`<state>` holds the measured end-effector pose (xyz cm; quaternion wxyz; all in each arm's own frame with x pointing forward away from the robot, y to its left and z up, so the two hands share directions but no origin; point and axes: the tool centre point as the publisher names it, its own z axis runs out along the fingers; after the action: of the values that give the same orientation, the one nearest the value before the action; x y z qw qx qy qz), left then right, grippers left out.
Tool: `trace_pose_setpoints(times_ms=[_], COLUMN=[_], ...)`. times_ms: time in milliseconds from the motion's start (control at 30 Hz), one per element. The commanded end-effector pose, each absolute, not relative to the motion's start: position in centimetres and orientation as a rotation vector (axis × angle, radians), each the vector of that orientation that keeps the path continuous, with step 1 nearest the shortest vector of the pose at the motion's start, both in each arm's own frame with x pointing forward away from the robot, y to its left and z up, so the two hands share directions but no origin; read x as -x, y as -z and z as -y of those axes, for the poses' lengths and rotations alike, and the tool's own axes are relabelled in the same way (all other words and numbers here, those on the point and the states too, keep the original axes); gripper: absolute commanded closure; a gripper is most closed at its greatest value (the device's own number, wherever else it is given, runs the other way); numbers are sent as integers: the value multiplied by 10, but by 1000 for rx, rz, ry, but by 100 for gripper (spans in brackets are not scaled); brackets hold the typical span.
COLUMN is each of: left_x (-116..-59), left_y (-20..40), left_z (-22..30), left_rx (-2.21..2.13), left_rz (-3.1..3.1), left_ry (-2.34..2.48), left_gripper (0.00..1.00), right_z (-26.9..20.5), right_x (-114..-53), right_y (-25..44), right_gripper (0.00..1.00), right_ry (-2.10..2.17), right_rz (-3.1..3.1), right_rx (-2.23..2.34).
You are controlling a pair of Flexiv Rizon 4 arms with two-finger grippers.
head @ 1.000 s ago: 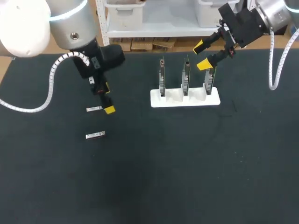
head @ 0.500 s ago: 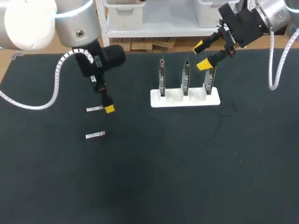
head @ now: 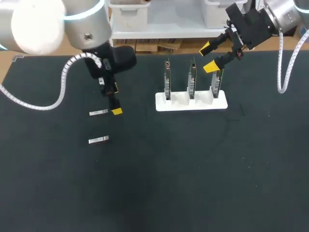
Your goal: Pick up the optical module with the left hand, and insert it into the network port with the right hand.
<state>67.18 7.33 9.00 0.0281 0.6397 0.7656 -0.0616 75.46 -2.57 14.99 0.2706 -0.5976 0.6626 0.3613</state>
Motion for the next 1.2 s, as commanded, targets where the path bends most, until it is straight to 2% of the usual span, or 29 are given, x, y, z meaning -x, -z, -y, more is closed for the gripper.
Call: trace_pose_setpoints(times_ms=[33,667,1200], left_x=[-675,-650,-673], left_y=[-89,-63,-55], left_z=[-61,-125,-157], left_rx=[-2045,-1979,-1970], left_rz=[-2344,-2480,-2470], left_ry=[75,-50,-51], left_gripper=[0,0,0], right_z=[25,25,25], right_x=[-753,-753,-753], right_y=[-150,-150,-150], right_gripper=[0,0,0], right_ry=[-970,-970,-970], right_rz=[-1787,-1787,-1787], right_rx=[1608,1608,1608])
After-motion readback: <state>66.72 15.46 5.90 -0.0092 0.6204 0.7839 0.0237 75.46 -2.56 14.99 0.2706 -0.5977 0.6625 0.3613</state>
